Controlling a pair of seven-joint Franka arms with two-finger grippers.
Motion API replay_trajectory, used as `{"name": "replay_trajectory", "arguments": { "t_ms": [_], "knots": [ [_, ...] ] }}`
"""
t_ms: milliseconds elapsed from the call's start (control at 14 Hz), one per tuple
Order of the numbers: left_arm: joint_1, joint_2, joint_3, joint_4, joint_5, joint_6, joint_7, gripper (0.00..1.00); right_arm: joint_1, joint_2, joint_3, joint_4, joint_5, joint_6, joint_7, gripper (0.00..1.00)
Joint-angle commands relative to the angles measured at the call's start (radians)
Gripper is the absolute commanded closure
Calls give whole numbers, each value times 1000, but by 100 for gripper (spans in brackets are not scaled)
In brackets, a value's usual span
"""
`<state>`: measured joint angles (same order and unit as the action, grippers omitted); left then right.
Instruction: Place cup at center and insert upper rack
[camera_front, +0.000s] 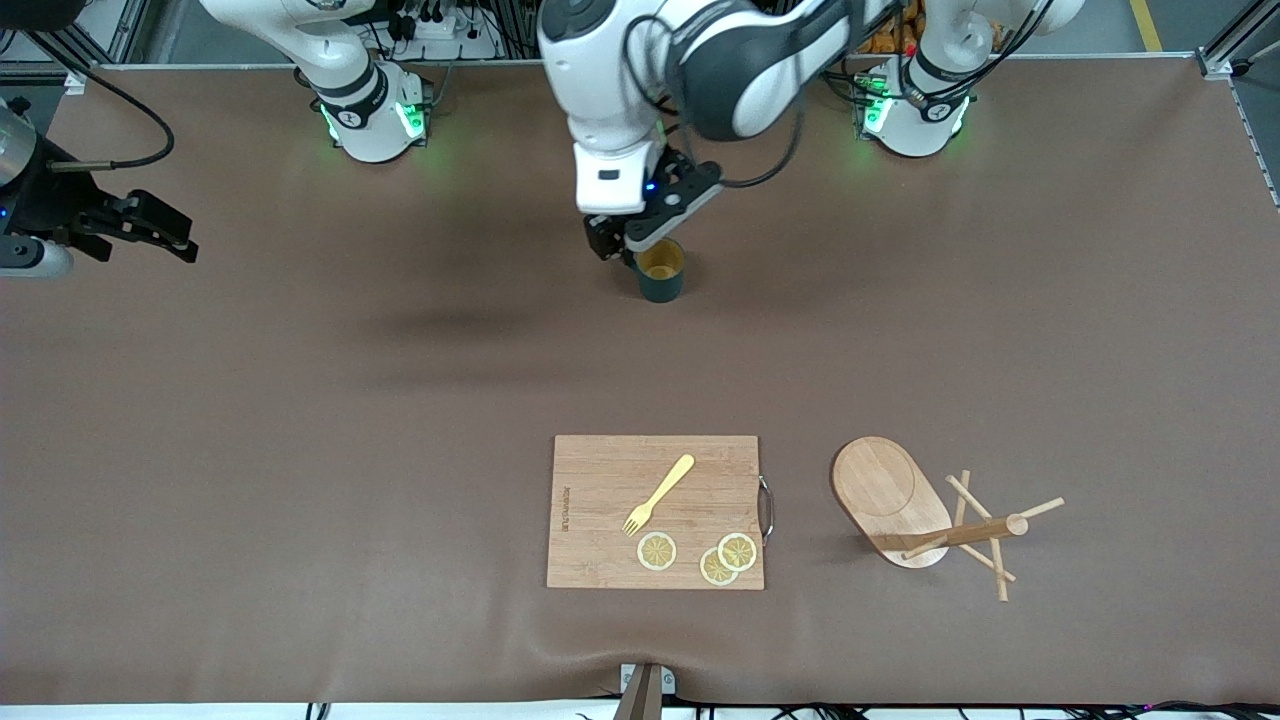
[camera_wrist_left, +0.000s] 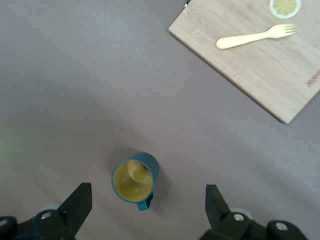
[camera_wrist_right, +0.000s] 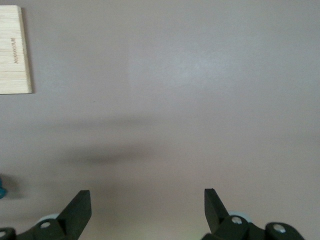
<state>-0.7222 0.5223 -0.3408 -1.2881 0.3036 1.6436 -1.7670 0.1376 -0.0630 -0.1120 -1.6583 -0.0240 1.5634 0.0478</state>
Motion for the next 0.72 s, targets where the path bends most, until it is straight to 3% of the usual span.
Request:
{"name": "replay_trajectory", "arguments": {
  "t_ms": [0, 215, 501, 645],
  "knots": [
    [-193, 57, 152, 44, 20, -11, -101, 0, -35, 6, 20, -6, -30, 20, -66, 0],
    [-279, 165, 201, 75, 22, -1, -218, 0, -125, 8, 34, -23, 48, 23, -144, 0],
    [-370, 231, 281, 96, 23, 45, -287, 0, -127, 5, 92, -12, 49, 15, -96, 0],
    [-433, 275, 337, 111, 23, 53, -351, 0, -122, -1, 121, 27, 42, -69, 2, 0]
  ]
}}
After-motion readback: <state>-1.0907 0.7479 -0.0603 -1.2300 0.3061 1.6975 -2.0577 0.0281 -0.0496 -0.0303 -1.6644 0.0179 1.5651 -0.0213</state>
